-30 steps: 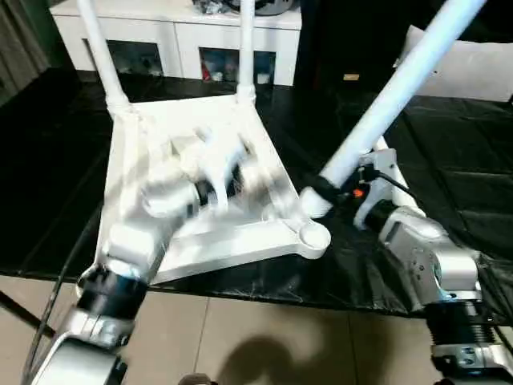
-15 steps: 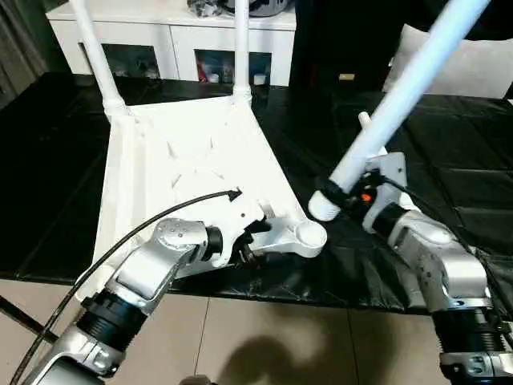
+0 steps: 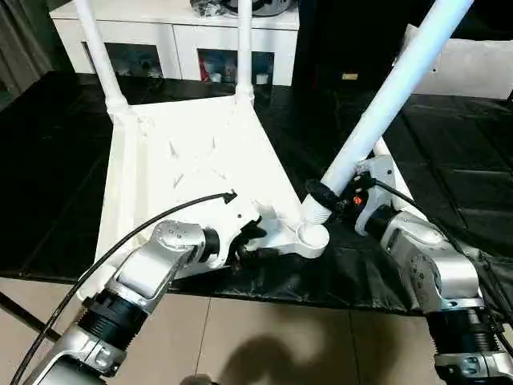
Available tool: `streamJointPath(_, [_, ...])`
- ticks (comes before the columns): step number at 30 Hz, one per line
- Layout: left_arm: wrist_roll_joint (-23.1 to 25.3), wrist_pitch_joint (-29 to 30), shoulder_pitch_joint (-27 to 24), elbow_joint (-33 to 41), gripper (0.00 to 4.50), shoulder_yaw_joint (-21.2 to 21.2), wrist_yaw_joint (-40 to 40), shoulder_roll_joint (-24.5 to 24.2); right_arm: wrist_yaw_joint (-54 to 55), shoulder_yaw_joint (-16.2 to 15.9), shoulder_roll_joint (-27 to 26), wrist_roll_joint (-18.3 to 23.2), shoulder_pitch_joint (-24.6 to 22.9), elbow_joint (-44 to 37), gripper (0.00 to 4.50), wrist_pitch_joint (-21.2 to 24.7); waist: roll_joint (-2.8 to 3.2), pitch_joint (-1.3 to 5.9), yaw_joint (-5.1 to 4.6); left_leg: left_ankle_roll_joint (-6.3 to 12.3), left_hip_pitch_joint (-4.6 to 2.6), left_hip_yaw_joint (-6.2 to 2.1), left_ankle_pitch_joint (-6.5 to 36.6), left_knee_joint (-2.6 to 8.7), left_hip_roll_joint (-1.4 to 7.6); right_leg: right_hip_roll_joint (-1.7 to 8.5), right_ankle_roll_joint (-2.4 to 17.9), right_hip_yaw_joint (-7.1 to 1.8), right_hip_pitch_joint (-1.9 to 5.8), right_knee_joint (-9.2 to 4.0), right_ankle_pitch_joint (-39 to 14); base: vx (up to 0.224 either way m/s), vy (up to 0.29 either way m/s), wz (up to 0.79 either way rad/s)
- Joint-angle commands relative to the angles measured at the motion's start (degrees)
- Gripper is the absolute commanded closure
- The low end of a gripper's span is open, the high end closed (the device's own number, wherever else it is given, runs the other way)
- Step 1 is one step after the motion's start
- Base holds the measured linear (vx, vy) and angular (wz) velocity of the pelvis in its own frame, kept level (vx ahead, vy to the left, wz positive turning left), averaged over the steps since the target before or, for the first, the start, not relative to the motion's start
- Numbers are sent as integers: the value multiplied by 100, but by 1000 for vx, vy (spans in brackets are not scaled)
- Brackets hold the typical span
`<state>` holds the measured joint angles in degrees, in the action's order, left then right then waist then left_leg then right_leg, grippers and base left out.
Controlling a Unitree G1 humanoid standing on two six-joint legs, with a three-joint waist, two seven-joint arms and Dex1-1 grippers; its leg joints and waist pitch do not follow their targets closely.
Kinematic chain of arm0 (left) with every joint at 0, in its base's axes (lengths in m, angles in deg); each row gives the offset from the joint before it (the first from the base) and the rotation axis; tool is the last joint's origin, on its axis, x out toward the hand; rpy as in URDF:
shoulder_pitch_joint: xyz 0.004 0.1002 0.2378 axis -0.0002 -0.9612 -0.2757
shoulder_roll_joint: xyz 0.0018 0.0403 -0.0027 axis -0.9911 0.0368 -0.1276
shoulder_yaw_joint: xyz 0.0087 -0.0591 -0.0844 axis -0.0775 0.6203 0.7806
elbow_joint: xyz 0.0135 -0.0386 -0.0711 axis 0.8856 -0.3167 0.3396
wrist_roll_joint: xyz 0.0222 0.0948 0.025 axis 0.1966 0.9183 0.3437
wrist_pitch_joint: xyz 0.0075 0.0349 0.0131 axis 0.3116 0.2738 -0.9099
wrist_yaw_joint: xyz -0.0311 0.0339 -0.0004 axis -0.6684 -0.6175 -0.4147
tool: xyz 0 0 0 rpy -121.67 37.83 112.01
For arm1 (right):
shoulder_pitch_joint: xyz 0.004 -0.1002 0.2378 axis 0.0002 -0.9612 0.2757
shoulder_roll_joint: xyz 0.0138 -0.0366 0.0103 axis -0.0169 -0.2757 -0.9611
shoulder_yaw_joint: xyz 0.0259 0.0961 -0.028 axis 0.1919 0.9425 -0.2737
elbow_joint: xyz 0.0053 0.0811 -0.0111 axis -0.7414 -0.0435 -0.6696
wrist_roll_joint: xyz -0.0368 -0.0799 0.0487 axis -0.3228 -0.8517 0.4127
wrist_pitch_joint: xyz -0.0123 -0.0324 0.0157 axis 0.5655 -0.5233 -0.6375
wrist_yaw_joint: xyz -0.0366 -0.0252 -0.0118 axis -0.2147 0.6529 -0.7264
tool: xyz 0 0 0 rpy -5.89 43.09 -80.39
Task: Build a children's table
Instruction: Insert table leg to table base
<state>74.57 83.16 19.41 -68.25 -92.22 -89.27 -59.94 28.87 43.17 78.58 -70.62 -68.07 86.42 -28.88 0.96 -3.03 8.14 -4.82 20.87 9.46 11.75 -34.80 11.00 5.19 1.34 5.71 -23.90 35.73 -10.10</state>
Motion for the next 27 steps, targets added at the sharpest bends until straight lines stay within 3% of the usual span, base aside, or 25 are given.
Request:
streamJointPath(1, [95,-72,66,-99,266,-35,-63,-25,-6,-51,34,-25,-2,-143,261,-20,44,412,5,1,9,-54,786,424,153,333,753,-307,402,-460,-1248,0,0,0])
streamJointPath(2, [191,-176,131,-240,289,-123,-143,-68,-45,-88,51,-49,-11,-167,261,-17,42,410,4,11,8,-54,760,424,152,328,770,-305,397,-457,-1216,0,0,0])
streamJointPath(3, [191,-176,131,-240,289,-123,-143,-68,-45,-88,51,-49,-11,-167,261,-17,128,409,12,8,-1,-61,787,422,146,325,765,-302,382,-464,-1252,0,0,0])
streamJointPath(4, [191,-176,131,-240,289,-123,-143,-68,-45,-88,51,-49,-11,-167,261,-17,80,404,-11,7,2,-53,852,427,151,322,758,-300,391,-473,-1289,0,0,0])
streamJointPath(5, [231,-220,166,-304,306,-160,-179,-84,-68,-103,61,-48,-10,-191,261,-9,74,406,-9,16,9,-53,864,428,150,330,753,-302,397,-475,-1346,0,0,0])
streamJointPath(7, [268,-268,203,-386,311,-186,-201,-91,-91,-120,68,-55,2,-188,261,-8,89,411,-4,29,9,-53,878,429,146,337,693,-303,395,-490,-1529,0,0,0])
streamJointPath(8, [292,-303,230,-449,323,-184,-219,-90,-112,-138,70,-60,20,-179,261,-3,129,416,1,27,-1,-51,872,422,141,329,679,-303,378,-499,-1551,0,0,0])
streamJointPath(12, [312,-382,284,-591,359,-167,-316,-79,-377,-231,133,55,50,-280,261,131,114,418,-6,52,11,-52,924,428,143,332,663,-299,390,-506,-1600,0,0,0])
streamJointPath(13, [356,-424,305,-655,374,-189,-352,-91,-532,-260,176,153,68,-341,261,234,86,417,-10,70,12,-51,927,431,143,329,656,-298,393,-515,-1627,0,0,0])
streamJointPath(14, [416,-499,340,-768,386,-200,-404,-105,-756,-344,266,242,111,-397,261,388,149,417,1,72,5,-62,953,434,156,331,651,-297,378,-508,-1652,0,0,0])
streamJointPath(16, [443,-533,357,-824,396,-200,-431,-112,-907,-420,345,279,142,-427,261,493,132,414,-5,79,3,-63,986,438,154,325,654,-290,389,-524,-1658,0,0,0])
streamJointPath(18, [504,-614,426,-988,430,-233,-551,-148,-1288,-692,586,171,275,-312,261,599,134,406,1,73,7,-59,1079,440,148,330,638,-287,393,-541,-1780,0,0,0])
streamJointPath(21, [518,-644,446,-1039,436,-239,-586,-154,-1365,-742,629,128,317,-253,261,608,130,383,1,57,-11,-56,1180,450,142,344,546,-289,377,-583,-2119,0,0,0])
streamJointPath(23, [573,-786,523,-1217,446,-254,-714,-166,-1585,-871,749,-41,588,88,261,644,159,383,-16,20,-28,-72,1289,461,135,346,476,-267,373,-617,-2424,0,0,0])
streamJointPath(27, [603,-995,555,-1284,450,-303,-880,-176,-1655,-956,788,-141,793,406,261,633,150,408,-12,37,-29,-74,1137,466,151,350,589,-274,398,-590,-2103,0,0,0])
